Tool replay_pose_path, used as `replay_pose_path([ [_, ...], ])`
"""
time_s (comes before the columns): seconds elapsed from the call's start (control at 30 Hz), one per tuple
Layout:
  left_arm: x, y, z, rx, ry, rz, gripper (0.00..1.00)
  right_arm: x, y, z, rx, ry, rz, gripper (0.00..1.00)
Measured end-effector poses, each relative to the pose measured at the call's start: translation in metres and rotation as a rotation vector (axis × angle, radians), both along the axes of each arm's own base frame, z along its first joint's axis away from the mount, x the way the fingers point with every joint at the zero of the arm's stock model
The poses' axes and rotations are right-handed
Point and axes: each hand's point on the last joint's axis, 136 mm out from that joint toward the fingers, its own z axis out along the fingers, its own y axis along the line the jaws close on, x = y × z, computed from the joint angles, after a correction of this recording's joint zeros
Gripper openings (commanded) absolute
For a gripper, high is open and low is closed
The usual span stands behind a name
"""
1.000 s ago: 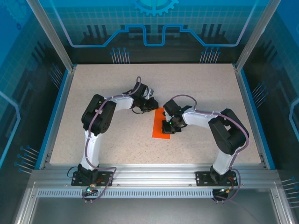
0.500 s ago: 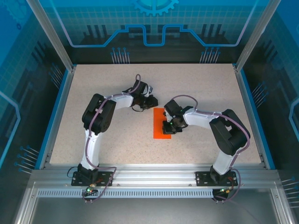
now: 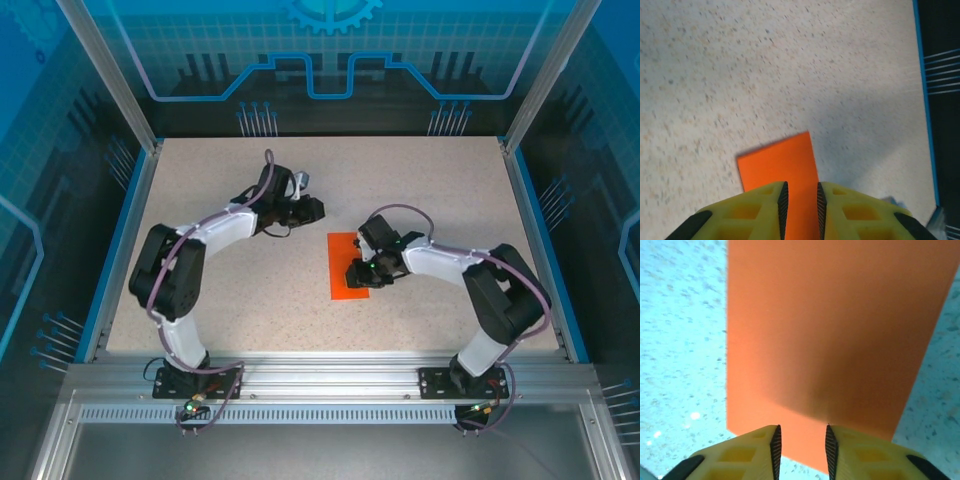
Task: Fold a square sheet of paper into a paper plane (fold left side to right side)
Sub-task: First fold the square sheet of paper in half at the center of the table.
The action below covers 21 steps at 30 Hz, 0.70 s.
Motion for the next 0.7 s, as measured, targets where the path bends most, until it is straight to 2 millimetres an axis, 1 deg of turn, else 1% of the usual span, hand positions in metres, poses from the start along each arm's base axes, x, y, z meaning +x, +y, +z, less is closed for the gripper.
replay_pose_path([
  [0.07, -0.013, 0.0, -0.005, -0.004, 0.025, -0.004, 0.25, 0.005, -0.001, 0.016, 0.028, -0.055, -0.007, 0.45],
  [0.13, -0.026, -0.003, -0.018, -0.003, 0.071, -0.014, 0.25, 0.01, -0.008, 0.031, 0.051, -0.103, -0.029, 0.48],
  [0.2, -0.043, -0.012, -0.035, 0.004, 0.128, -0.036, 0.25, 0.014, -0.02, 0.041, 0.066, -0.136, -0.064, 0.5],
  [0.27, -0.053, -0.024, -0.047, 0.01, 0.16, -0.067, 0.25, 0.018, -0.034, 0.044, 0.072, -0.149, -0.106, 0.52],
  [0.37, -0.064, -0.041, -0.067, 0.024, 0.209, -0.101, 0.25, 0.016, -0.053, 0.04, 0.075, -0.145, -0.165, 0.56],
  [0.47, -0.066, -0.053, -0.08, 0.037, 0.234, -0.122, 0.24, 0.008, -0.063, 0.035, 0.075, -0.127, -0.19, 0.58],
  [0.53, -0.062, -0.058, -0.084, 0.04, 0.237, -0.127, 0.24, 0.003, -0.065, 0.032, 0.082, -0.114, -0.192, 0.58],
  [0.6, -0.058, -0.06, -0.086, 0.046, 0.236, -0.123, 0.24, -0.001, -0.065, 0.028, 0.095, -0.092, -0.189, 0.58],
  [0.7, -0.056, -0.057, -0.089, 0.065, 0.233, -0.11, 0.24, -0.006, -0.061, 0.027, 0.128, -0.059, -0.181, 0.56],
])
